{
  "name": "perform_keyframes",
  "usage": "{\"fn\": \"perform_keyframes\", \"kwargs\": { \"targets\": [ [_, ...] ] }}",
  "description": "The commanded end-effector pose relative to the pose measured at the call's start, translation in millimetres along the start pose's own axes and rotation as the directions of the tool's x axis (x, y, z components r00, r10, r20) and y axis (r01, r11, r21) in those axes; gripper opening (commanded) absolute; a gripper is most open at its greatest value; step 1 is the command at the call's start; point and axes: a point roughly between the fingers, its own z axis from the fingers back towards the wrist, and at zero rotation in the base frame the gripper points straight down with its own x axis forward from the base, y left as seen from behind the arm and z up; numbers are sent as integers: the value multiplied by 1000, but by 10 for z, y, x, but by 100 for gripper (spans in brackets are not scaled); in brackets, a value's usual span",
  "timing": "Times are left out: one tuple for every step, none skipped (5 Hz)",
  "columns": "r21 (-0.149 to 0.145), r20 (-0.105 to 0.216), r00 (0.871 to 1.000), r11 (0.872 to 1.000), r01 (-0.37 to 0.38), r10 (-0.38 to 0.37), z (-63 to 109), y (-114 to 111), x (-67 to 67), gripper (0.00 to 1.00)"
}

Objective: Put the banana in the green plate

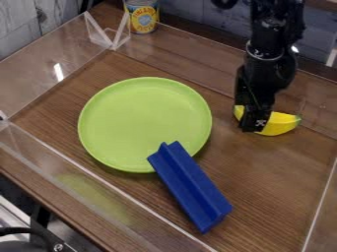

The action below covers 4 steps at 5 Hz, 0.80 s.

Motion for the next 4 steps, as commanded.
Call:
{"fn": "perform_keyframes", "kwargs": {
  "targets": [
    [37, 40, 999, 999, -9, 7, 87, 75, 48, 100],
    [41, 49, 999, 999, -21, 19, 60, 98, 54, 100],
    [43, 59, 998, 999, -31, 29, 33, 120, 58, 100],
    [42, 68, 997, 998, -39, 36, 7, 138, 63, 100]
  ]
}}
